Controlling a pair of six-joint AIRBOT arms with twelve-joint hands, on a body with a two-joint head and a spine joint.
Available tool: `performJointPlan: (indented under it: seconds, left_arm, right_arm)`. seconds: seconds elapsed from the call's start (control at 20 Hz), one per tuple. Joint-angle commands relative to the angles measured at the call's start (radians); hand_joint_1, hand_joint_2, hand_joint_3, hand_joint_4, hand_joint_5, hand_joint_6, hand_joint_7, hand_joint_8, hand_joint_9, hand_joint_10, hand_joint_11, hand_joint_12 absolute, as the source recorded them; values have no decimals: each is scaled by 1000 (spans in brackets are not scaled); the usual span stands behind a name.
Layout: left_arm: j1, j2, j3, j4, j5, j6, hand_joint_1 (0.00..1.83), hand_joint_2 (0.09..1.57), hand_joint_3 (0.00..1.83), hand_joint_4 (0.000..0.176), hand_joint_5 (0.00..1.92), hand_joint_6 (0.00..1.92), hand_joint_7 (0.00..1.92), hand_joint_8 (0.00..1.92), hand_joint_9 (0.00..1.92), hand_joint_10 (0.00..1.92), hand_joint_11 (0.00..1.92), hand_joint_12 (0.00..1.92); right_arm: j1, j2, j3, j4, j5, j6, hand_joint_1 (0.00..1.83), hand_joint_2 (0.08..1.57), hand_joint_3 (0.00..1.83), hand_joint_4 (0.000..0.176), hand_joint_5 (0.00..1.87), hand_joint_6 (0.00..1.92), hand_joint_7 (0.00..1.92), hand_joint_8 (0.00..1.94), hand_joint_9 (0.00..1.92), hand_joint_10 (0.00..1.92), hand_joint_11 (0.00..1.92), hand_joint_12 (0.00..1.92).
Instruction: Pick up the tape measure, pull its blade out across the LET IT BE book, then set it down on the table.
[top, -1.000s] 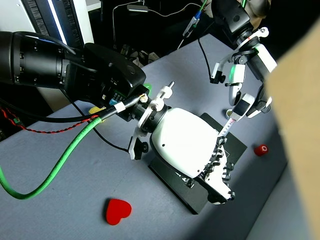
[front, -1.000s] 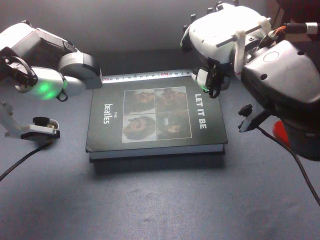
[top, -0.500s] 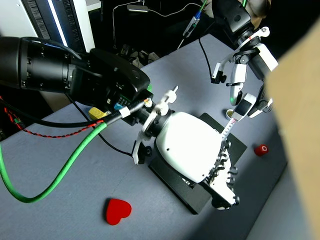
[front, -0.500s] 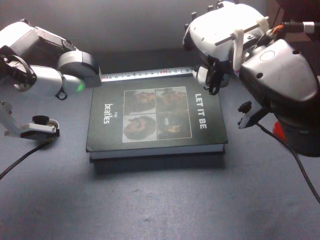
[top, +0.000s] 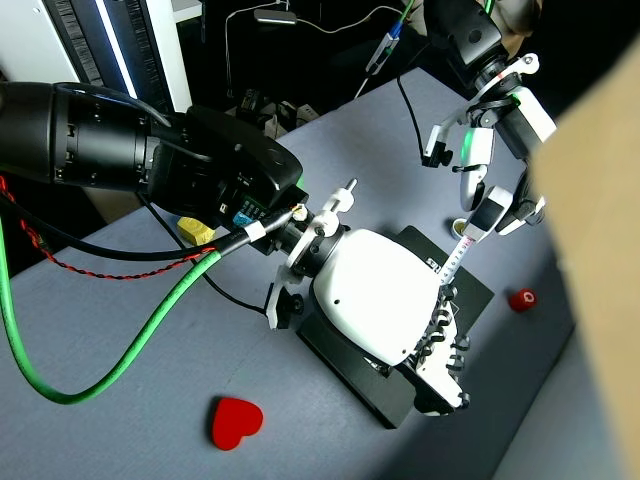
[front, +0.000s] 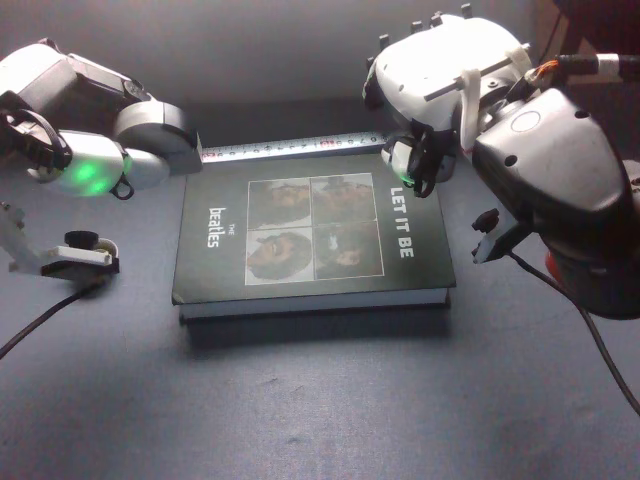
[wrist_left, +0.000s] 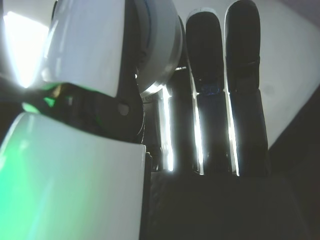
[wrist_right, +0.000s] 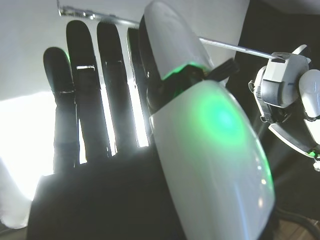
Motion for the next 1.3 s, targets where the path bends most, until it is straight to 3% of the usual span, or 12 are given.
performJointPlan:
  seconds: [0.0,0.8,0.9,0.95,1.0,1.05,1.25]
  left_arm:
    - [-12,10,3,37,-100,-15,1384,1076,0,0,1124,612,1015,878,958,1179,840,951]
    - [-5,15,0,39,-111,-16,1380,1089,0,0,1076,698,981,910,942,1219,819,960]
    - [-5,15,0,39,-111,-16,1380,1090,0,0,1076,701,981,913,941,1215,817,959]
    - [-5,15,0,39,-111,-16,1380,1090,0,0,1076,702,980,915,941,1214,822,961]
    - [-5,15,0,39,-111,-17,1380,1090,0,0,1075,702,980,915,941,1215,824,961]
    - [-6,15,0,39,-113,-17,1380,1090,0,0,1073,704,979,916,942,1214,827,961]
    - [-5,15,0,39,-113,-18,1382,1085,0,0,1079,684,988,907,967,1188,848,938]
  right_arm:
    - [10,4,4,-75,56,2,1062,1195,0,0,716,18,805,12,705,274,262,1257]
    - [12,4,5,-74,52,2,1069,1185,0,0,733,13,835,15,734,270,292,1261]
    - [13,4,5,-74,52,2,1062,1202,0,0,769,15,874,19,754,339,332,1299]
    - [13,4,5,-74,52,2,1148,1193,7,0,812,1009,855,925,850,587,493,1436]
    - [13,4,5,-74,52,2,1149,1220,5,20,774,1289,802,1192,794,828,526,1501]
    - [13,4,5,-74,52,2,1150,1227,0,27,754,1360,809,1254,773,1001,570,1529]
    - [15,6,5,-74,47,1,1151,1227,0,22,736,1359,824,1256,771,1010,558,1525]
